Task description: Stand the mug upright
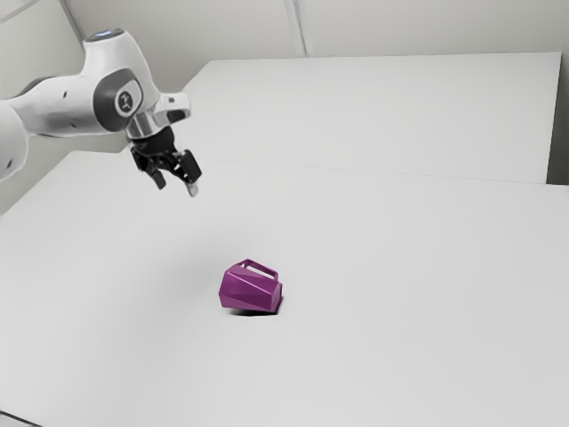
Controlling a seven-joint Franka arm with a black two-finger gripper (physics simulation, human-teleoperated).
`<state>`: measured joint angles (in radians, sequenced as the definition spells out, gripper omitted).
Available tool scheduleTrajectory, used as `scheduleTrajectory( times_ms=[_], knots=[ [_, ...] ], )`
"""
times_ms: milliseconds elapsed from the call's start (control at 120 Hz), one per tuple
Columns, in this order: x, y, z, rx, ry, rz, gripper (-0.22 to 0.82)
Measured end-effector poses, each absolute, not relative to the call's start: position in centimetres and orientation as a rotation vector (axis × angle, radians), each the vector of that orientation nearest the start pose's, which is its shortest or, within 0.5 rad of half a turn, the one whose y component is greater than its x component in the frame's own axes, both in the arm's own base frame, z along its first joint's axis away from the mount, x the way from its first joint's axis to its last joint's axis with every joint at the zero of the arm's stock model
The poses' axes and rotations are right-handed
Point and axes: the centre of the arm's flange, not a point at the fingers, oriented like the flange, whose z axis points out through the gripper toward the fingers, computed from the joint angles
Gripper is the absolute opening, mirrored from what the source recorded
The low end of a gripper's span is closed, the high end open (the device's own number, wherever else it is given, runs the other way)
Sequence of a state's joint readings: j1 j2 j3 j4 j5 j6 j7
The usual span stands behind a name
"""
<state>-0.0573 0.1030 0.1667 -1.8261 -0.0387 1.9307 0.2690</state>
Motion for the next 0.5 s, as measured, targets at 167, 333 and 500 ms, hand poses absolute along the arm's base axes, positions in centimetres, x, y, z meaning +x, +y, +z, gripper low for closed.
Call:
scheduleTrajectory(
  times_ms=[167,333,500],
  knots=[
    [57.2,6.4,45.6,-3.219,0.181,0.019,0.6],
    [56.0,7.9,39.0,-3.452,0.005,0.201,0.6],
    [55.1,7.6,33.5,-3.654,-0.111,0.419,0.6]
  ],
)
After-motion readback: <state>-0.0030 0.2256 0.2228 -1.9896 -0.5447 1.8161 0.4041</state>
